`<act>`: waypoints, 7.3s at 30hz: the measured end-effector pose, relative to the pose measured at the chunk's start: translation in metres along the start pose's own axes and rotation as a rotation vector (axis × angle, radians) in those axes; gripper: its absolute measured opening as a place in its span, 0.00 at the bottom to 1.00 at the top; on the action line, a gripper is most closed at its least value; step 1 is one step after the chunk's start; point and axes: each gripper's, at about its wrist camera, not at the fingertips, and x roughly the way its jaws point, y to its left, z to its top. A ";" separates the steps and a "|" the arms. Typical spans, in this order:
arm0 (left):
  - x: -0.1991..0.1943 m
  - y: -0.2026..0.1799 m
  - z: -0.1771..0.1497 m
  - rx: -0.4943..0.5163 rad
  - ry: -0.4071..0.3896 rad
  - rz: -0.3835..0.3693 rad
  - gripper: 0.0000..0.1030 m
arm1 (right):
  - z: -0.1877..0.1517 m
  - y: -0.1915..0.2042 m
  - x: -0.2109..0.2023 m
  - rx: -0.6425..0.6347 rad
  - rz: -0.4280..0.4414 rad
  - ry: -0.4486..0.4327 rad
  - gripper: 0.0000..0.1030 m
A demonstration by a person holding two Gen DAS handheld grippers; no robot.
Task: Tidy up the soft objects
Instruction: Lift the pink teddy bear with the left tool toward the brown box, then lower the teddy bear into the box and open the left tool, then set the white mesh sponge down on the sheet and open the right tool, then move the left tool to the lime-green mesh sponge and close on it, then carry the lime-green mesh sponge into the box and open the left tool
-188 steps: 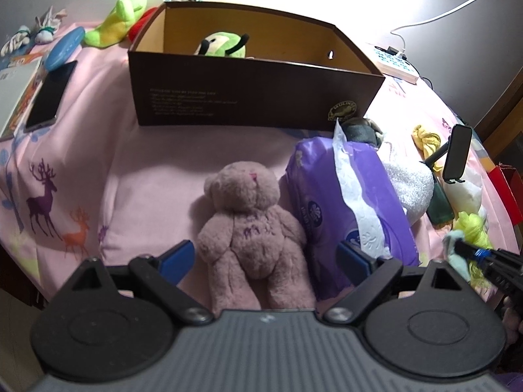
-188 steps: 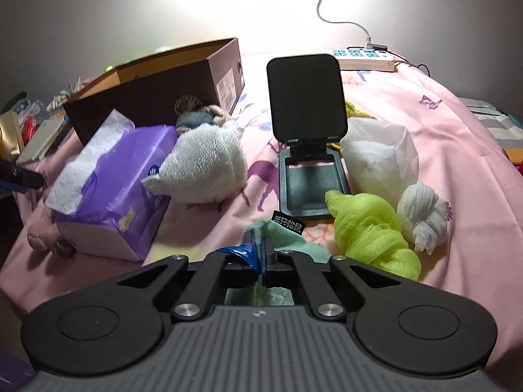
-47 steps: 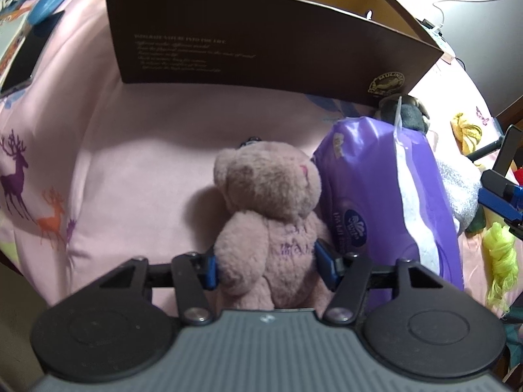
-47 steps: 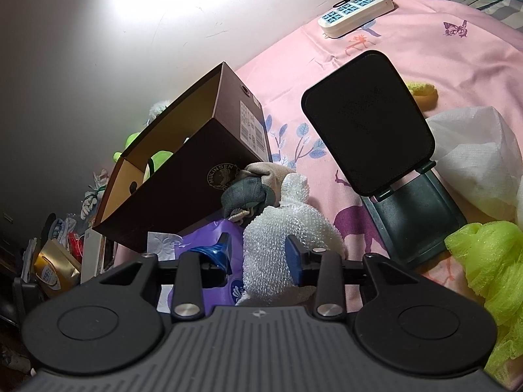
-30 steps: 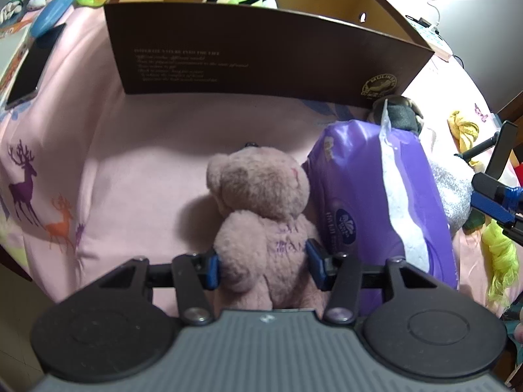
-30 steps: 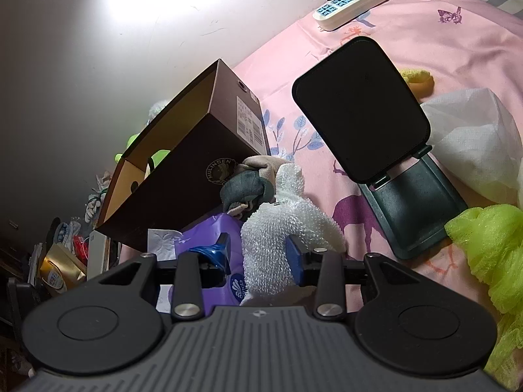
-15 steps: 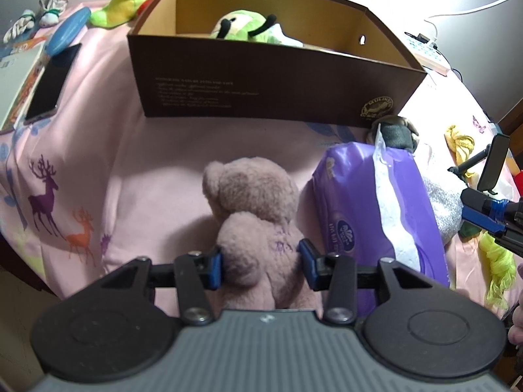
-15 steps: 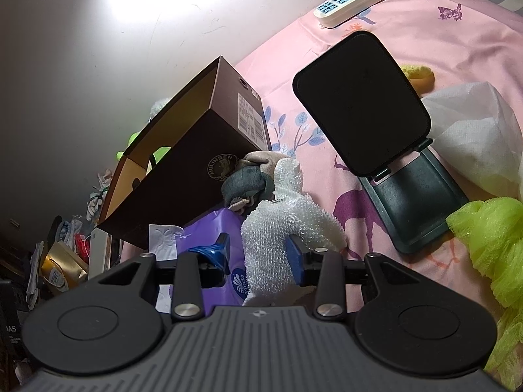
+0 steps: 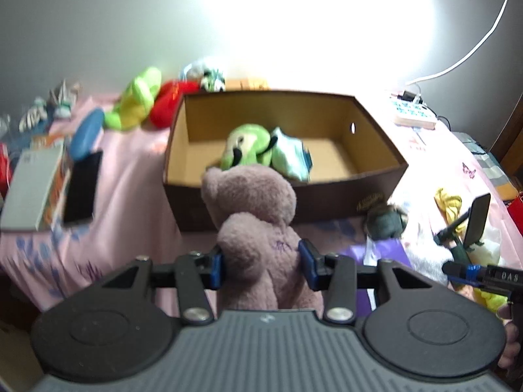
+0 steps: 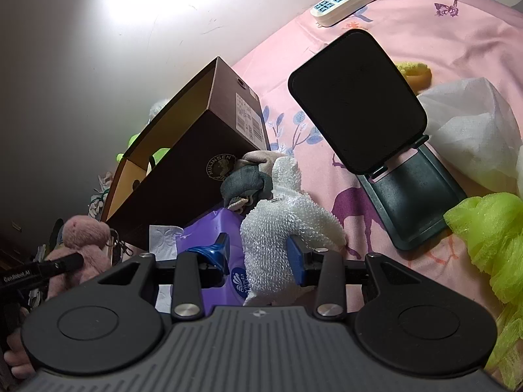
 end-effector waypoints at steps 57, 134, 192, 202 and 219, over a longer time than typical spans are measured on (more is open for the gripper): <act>0.113 0.014 0.079 0.141 0.043 0.246 0.77 | 0.008 -0.005 0.002 0.026 -0.023 -0.053 0.27; 0.011 -0.238 -0.077 0.151 0.168 -0.186 0.96 | 0.008 -0.095 -0.124 -0.106 -0.121 -0.063 0.28; 0.062 -0.288 -0.075 0.287 0.198 -0.445 0.49 | 0.029 -0.112 -0.088 0.108 0.149 0.090 0.27; 0.022 -0.203 -0.010 0.301 0.005 -0.272 0.49 | 0.043 -0.065 -0.079 0.055 0.217 -0.003 0.28; 0.124 -0.077 0.105 0.223 0.023 -0.104 0.49 | 0.019 -0.057 -0.078 0.145 0.060 -0.076 0.28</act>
